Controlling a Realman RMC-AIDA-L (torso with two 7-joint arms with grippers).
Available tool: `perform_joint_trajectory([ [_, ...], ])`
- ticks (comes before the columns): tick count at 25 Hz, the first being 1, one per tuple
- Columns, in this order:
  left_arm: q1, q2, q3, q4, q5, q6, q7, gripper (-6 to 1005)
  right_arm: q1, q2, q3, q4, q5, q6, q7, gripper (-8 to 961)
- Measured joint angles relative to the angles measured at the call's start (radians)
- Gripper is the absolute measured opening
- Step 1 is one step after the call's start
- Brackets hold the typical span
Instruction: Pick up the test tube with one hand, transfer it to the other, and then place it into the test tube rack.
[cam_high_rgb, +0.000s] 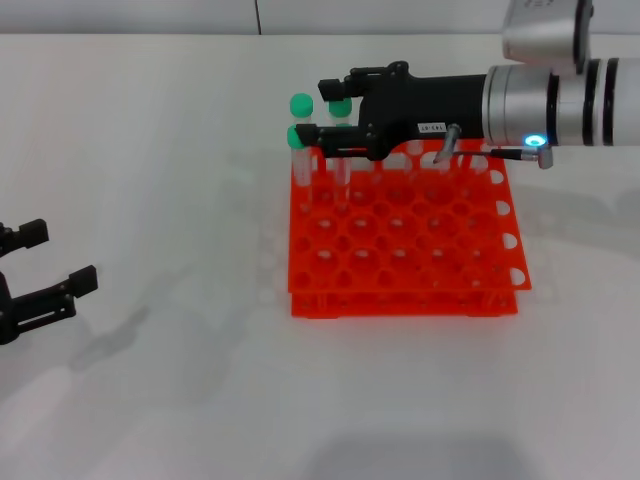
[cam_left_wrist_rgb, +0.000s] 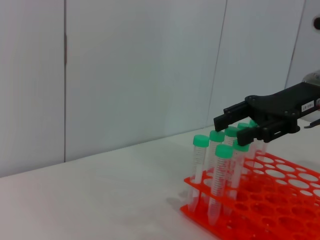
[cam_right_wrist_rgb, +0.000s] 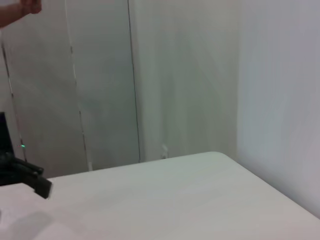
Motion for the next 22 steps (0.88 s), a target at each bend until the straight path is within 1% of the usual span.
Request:
perform_joint_trajectory([
  [2, 0.000, 0.000, -0.002, 0.000, -0.001, 0.004, 0.000, 875, -0.007, -0.003, 0.003, -0.012, 0.001, -0.033, 0.000, 507],
  [4, 0.003, 0.000, -0.008, 0.002, -0.004, 0.011, 0.000, 875, -0.035, -0.009, 0.005, -0.052, 0.000, -0.085, 0.004, 548],
  [6, 0.005, 0.000, -0.017, 0.004, -0.007, 0.020, 0.000, 875, -0.086, -0.013, 0.008, -0.119, -0.001, -0.135, 0.007, 599],
  [10, -0.006, 0.000, -0.038, 0.002, -0.006, 0.041, 0.000, 875, -0.216, -0.025, 0.038, -0.251, -0.006, -0.207, 0.018, 725],
  [12, -0.017, 0.000, -0.038, 0.001, -0.005, 0.043, 0.001, 875, -0.265, -0.043, 0.050, -0.271, -0.009, -0.232, 0.022, 737],
  [13, -0.024, 0.001, -0.038, 0.001, -0.005, 0.044, 0.001, 875, -0.293, -0.057, 0.060, -0.273, -0.011, -0.250, 0.022, 743],
  [14, -0.028, 0.001, -0.037, 0.000, -0.004, 0.044, 0.000, 875, -0.301, -0.062, 0.063, -0.273, -0.011, -0.257, 0.022, 748],
  [15, -0.035, 0.001, -0.037, -0.001, -0.003, 0.045, -0.001, 875, -0.301, -0.062, 0.063, -0.273, -0.011, -0.257, 0.022, 754],
  [16, -0.041, 0.001, -0.036, -0.004, -0.003, 0.048, -0.001, 875, -0.322, -0.078, 0.070, -0.265, -0.014, -0.272, 0.022, 760],
  [17, -0.048, 0.002, -0.036, -0.009, -0.002, 0.053, -0.001, 875, -0.364, -0.108, 0.085, -0.246, -0.026, -0.292, 0.014, 817],
  [18, -0.056, 0.003, -0.036, -0.017, 0.001, 0.058, 0.000, 875, -0.370, -0.110, 0.086, -0.244, -0.028, -0.294, 0.012, 873],
  [20, -0.083, 0.010, -0.037, -0.040, 0.012, 0.073, -0.001, 875, -0.397, -0.122, 0.100, -0.230, -0.045, -0.307, -0.002, 873],
  [21, -0.099, 0.016, -0.037, -0.056, 0.021, 0.081, -0.003, 875, -0.411, -0.130, 0.126, -0.207, -0.069, -0.329, -0.022, 873],
  [22, -0.115, 0.022, -0.037, -0.071, 0.030, 0.087, -0.006, 875, -0.411, -0.130, 0.126, -0.207, -0.069, -0.329, -0.022, 873],
])
